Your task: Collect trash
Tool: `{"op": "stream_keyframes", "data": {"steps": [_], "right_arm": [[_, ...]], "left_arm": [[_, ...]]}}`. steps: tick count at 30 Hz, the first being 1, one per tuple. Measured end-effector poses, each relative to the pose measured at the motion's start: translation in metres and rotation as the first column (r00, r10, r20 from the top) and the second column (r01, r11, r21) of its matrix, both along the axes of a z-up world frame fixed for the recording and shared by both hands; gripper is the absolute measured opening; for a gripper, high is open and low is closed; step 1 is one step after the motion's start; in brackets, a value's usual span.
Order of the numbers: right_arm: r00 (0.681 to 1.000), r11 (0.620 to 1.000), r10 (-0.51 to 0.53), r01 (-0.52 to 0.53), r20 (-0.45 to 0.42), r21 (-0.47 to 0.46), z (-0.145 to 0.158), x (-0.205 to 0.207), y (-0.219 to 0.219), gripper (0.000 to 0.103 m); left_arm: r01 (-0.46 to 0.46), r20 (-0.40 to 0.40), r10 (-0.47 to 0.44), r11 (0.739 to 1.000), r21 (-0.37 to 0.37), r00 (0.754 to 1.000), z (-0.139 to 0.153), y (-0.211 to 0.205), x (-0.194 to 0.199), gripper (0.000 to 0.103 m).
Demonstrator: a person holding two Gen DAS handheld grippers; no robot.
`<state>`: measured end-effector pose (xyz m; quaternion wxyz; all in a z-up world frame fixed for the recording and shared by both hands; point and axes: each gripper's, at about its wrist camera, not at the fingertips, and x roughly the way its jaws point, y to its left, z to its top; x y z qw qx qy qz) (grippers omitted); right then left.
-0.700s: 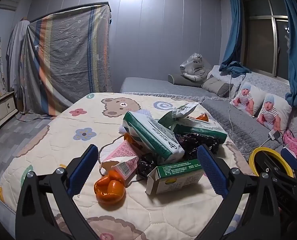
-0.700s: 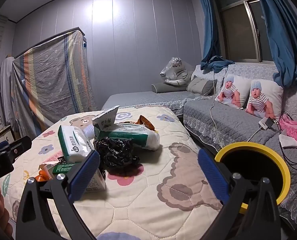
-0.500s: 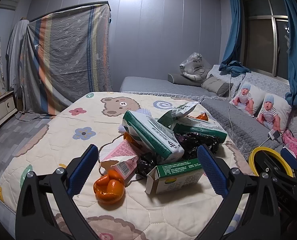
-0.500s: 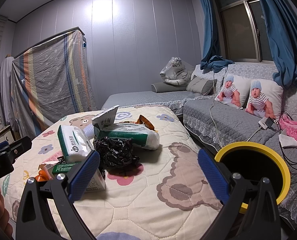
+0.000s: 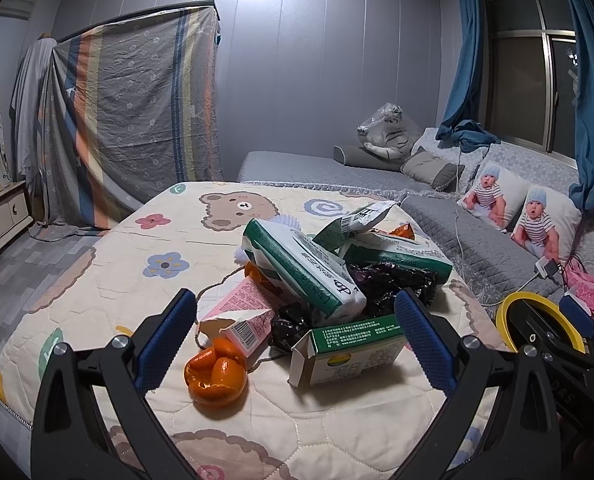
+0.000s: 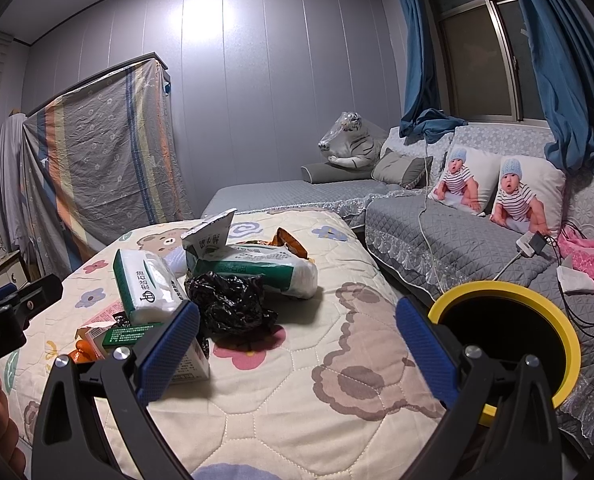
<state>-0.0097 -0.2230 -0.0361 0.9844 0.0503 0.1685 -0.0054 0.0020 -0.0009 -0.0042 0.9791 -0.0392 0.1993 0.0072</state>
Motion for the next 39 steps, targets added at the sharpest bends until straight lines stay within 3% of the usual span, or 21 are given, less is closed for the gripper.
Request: {"op": "stream_keyframes", "data": {"steps": [27, 32, 36, 39], "right_arm": [[1.0, 1.0, -0.001, 0.001, -0.003, -0.001, 0.001, 0.0, 0.0, 0.095], [1.0, 1.0, -0.013, 0.013, 0.003, -0.006, 0.002, 0.001, -0.003, 0.095], [0.996, 0.994, 0.088, -0.088, 0.001, 0.062, 0.004, 0.012, -0.013, 0.095], [0.971, 0.97, 0.235, -0.232, -0.037, 0.07, 0.007, 0.025, -0.012, 0.095]], "left_arm": [[0.015, -0.015, -0.015, 1.0, -0.008, 1.0, 0.001, -0.002, 0.001, 0.095], [0.055, -0.033, -0.056, 0.998, -0.017, 0.998, 0.0, -0.002, 0.002, 0.095], [0.096, -0.047, -0.099, 0.992, -0.076, 0.994, -0.005, 0.01, 0.009, 0.095], [0.078, -0.007, -0.08, 0.987, -0.14, 0.997, -0.006, 0.037, 0.014, 0.095]]}}
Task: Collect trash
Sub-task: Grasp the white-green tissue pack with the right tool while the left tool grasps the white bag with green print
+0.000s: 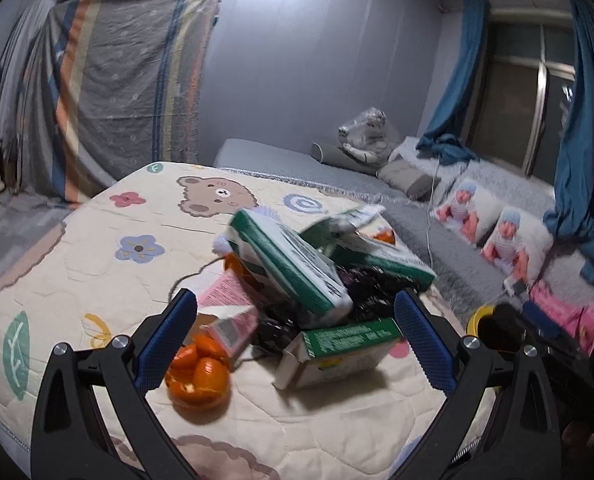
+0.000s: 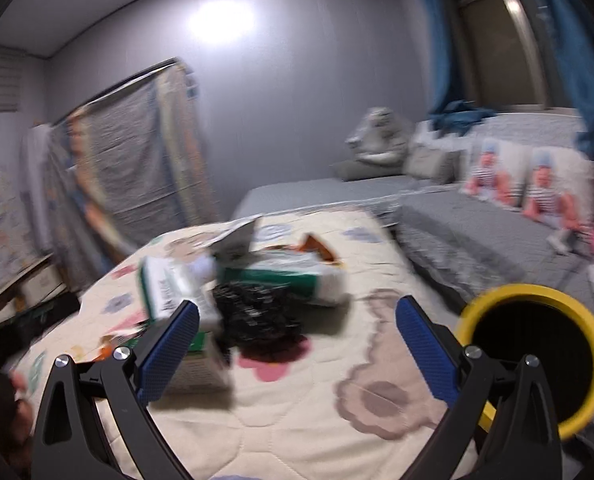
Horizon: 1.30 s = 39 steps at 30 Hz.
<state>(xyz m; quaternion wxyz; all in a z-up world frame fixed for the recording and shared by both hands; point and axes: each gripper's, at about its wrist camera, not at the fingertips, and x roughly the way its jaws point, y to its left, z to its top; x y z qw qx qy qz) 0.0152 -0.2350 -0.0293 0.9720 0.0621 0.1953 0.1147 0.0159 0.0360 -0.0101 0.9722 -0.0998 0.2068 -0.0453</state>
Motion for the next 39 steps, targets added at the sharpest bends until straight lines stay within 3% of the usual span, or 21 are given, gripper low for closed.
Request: {"op": "stream_keyframes", "data": {"steps": [3, 6, 8, 13, 18, 21, 24, 28, 33, 37, 39], "right_arm": [[0.984, 0.986, 0.164, -0.162, -0.07, 0.031, -0.001, 0.011, 0.003, 0.095], [0.932, 0.944, 0.331, -0.326, -0.15, 0.058, 0.001, 0.019, 0.015, 0.095], [0.91, 0.922, 0.388, -0.382, -0.145, 0.066, 0.005, 0.022, 0.021, 0.095], [0.822, 0.856, 0.515, -0.51, -0.245, 0.088, 0.011, 0.049, 0.049, 0.095], [0.818, 0.866, 0.501, -0.474, -0.282, 0.161, 0.024, 0.091, 0.045, 0.095], [0.841, 0.885, 0.465, -0.432, -0.278, 0.175, 0.042, 0.122, 0.043, 0.095], [0.829, 0.883, 0.461, -0.394, -0.317, 0.254, 0.051, 0.157, 0.045, 0.095], [0.844, 0.926, 0.37, -0.298, -0.389, 0.234, 0.059, 0.204, 0.053, 0.095], [0.802, 0.959, 0.28, -0.207, -0.528, 0.194, 0.035, 0.248, 0.07, 0.095], [0.773, 0.966, 0.258, -0.206, -0.58, 0.155, 0.017, 0.267, 0.089, 0.077], [0.766, 0.971, 0.236, -0.209, -0.598, 0.115, 0.01, 0.274, 0.099, 0.075]], "left_arm": [[-0.036, 0.004, 0.036, 0.996, 0.087, 0.999, 0.001, 0.028, 0.007, 0.095], [-0.025, -0.049, 0.035, 0.98, 0.196, 0.998, -0.003, 0.048, 0.015, 0.095], [0.046, -0.066, -0.035, 0.982, 0.185, 0.997, -0.009, 0.061, 0.017, 0.095], [0.138, -0.179, -0.113, 0.981, 0.136, 0.977, -0.03, 0.084, 0.038, 0.095], [0.226, -0.179, -0.205, 0.968, 0.108, 0.962, -0.038, 0.083, 0.05, 0.095], [0.274, -0.167, -0.258, 0.958, 0.081, 0.952, -0.029, 0.077, 0.064, 0.095], [0.263, -0.137, -0.249, 0.96, 0.097, 0.959, -0.019, 0.068, 0.076, 0.095], [0.24, -0.108, -0.23, 0.967, 0.089, 0.967, -0.01, 0.059, 0.091, 0.095], [0.218, -0.142, -0.208, 0.974, 0.057, 0.968, -0.016, 0.06, 0.104, 0.095], [0.191, -0.176, -0.18, 0.981, 0.047, 0.968, -0.024, 0.068, 0.114, 0.095], [0.178, -0.183, -0.167, 0.983, 0.044, 0.969, -0.026, 0.072, 0.117, 0.095]]}}
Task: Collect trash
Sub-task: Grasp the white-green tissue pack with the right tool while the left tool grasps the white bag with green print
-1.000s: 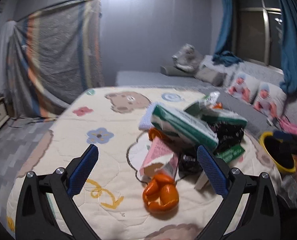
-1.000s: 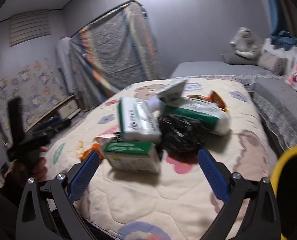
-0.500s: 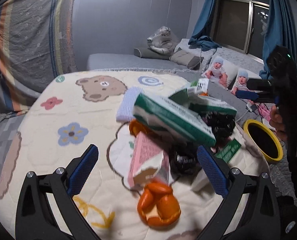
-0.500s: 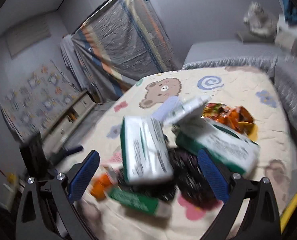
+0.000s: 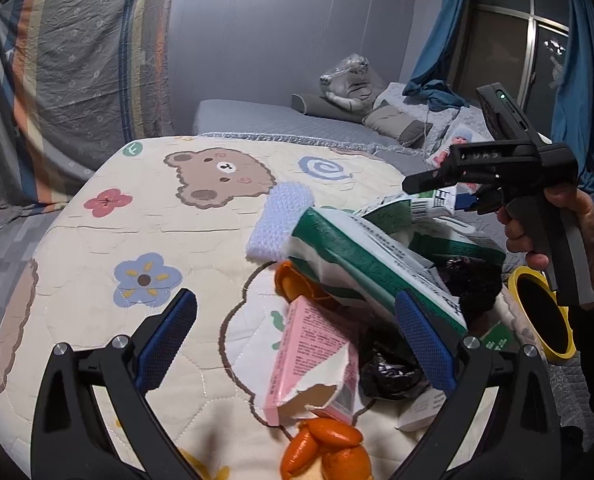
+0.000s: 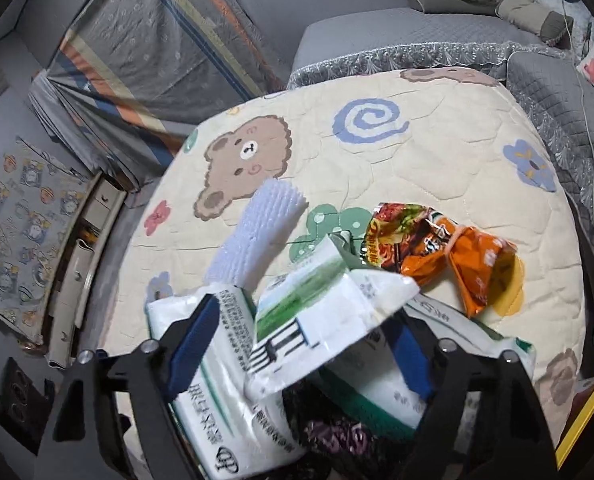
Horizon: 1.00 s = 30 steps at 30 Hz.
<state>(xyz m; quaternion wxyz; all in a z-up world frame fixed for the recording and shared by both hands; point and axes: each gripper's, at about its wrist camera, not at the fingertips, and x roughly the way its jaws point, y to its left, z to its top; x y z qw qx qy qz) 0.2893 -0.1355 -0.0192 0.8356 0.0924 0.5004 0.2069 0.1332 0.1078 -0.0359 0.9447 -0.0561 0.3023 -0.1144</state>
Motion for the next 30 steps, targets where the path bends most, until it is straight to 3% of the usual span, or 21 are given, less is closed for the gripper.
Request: {"op": "stream_keyframes", "data": {"steps": [3, 8, 12, 16, 19, 26, 30], "right_arm": [[1.0, 0.999, 0.018, -0.019, -0.019, -0.05, -0.009, 0.008, 0.014, 0.063], [0.999, 0.996, 0.05, -0.049, 0.009, -0.073, -0.011, 0.014, 0.024, 0.061], [0.998, 0.997, 0.067, -0.067, 0.017, -0.033, -0.009, 0.011, 0.017, 0.06], [0.996, 0.998, 0.056, -0.057, 0.073, 0.017, 0.005, 0.002, 0.001, 0.06], [0.991, 0.995, 0.041, -0.051, 0.124, 0.081, 0.023, -0.007, -0.015, 0.06], [0.973, 0.986, 0.034, -0.07, 0.23, 0.153, 0.058, -0.042, -0.054, 0.06], [0.969, 0.983, 0.047, -0.089, 0.244, 0.164, 0.061, -0.063, -0.07, 0.061]], "left_arm": [[-0.013, -0.015, 0.013, 1.0, 0.002, 1.0, -0.003, 0.002, 0.005, 0.095], [0.0, -0.048, -0.001, 1.0, -0.006, 0.999, -0.007, 0.0, 0.015, 0.095], [0.032, -0.084, -0.035, 0.999, -0.037, 0.996, -0.009, -0.005, 0.024, 0.095], [0.108, -0.145, -0.131, 0.982, -0.156, 0.981, -0.008, -0.012, 0.036, 0.095], [0.142, -0.171, -0.178, 0.968, -0.206, 0.969, -0.007, -0.019, 0.048, 0.095], [0.127, -0.251, -0.198, 0.953, -0.274, 0.948, -0.008, -0.025, 0.09, 0.095], [0.108, -0.284, -0.181, 0.961, -0.256, 0.941, -0.013, -0.03, 0.106, 0.094]]}}
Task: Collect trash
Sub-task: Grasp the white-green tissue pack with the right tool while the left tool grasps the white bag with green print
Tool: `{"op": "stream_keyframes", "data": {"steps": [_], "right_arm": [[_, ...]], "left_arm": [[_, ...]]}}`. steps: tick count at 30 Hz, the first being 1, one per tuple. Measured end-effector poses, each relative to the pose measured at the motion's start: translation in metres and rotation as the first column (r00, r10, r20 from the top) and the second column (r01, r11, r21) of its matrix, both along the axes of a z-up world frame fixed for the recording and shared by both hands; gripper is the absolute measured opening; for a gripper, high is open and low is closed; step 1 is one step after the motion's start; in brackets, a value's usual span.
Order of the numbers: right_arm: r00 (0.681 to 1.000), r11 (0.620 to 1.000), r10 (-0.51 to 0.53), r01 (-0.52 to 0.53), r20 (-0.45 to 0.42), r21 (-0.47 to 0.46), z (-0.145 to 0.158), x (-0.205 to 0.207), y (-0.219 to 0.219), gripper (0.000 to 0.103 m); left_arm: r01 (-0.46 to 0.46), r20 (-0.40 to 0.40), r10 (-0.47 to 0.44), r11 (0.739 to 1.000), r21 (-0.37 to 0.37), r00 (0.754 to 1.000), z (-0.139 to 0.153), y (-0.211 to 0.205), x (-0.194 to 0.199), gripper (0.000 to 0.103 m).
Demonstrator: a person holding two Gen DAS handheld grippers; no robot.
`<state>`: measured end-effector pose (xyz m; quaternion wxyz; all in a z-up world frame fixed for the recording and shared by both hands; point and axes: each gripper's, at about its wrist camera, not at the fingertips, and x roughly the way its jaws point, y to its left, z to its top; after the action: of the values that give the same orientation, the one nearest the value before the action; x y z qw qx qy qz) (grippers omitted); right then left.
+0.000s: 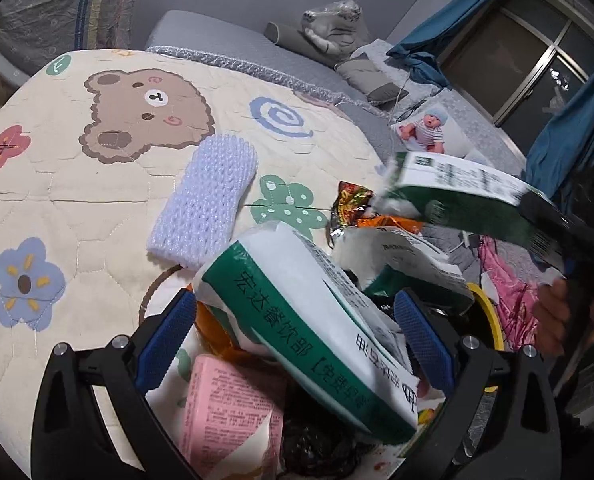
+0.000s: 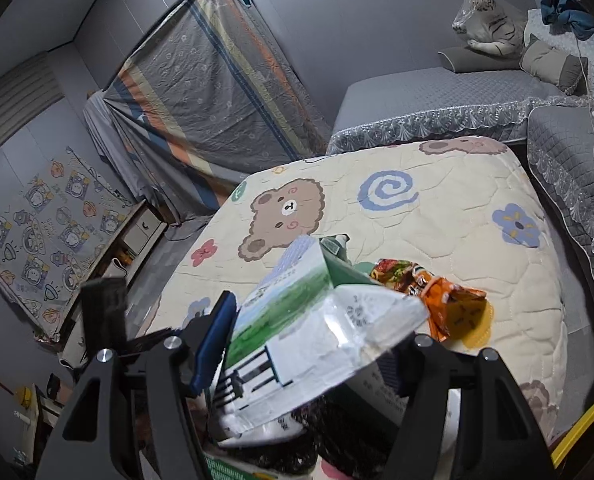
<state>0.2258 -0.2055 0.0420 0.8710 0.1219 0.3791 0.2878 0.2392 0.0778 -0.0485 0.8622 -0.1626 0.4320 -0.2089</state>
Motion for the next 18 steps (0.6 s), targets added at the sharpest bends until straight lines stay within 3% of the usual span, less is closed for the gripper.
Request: {"op": "stream_keyframes", "data": {"steps": [3, 8, 9, 12, 14, 18], "right_arm": [[1.0, 1.0, 0.0, 0.0, 0.018, -0.005, -0.001, -0.015, -0.01, 0.061], [1.0, 1.0, -0.01, 0.01, 0.024, 0.015, -0.003, -0.034, -0.027, 0.061], [1.0, 1.0, -0.015, 0.015, 0.026, 0.018, -0.003, -0.037, -0.03, 0.061], [0.999, 0.999, -0.027, 0.026, 0.028, 0.036, -0.002, -0.045, -0.039, 0.061], [0.999, 0.999, -0.035, 0.034, 0.032, 0.041, -0.002, -0.05, -0.043, 0.061], [0.998, 0.998, -0.047, 0.045, 0.04, 0.046, 0.0, -0.058, -0.05, 0.061]], "left_arm": [[-0.008, -0.002, 0.008, 1.0, 0.03, 1.0, -0.002, -0.005, 0.003, 0.087], [-0.001, -0.03, 0.003, 0.997, 0.077, 1.0, -0.01, -0.016, 0.009, 0.061], [-0.003, -0.033, 0.006, 0.995, 0.098, 0.999, -0.013, -0.019, 0.01, 0.061], [0.003, 0.005, -0.004, 0.98, 0.197, 1.0, -0.013, -0.034, 0.01, 0.053], [0.015, 0.015, -0.019, 0.978, 0.206, 1.0, -0.012, -0.039, 0.009, 0.039], [0.003, 0.056, -0.015, 0.977, 0.213, 0.998, -0.01, -0.04, 0.002, 0.03]]}}
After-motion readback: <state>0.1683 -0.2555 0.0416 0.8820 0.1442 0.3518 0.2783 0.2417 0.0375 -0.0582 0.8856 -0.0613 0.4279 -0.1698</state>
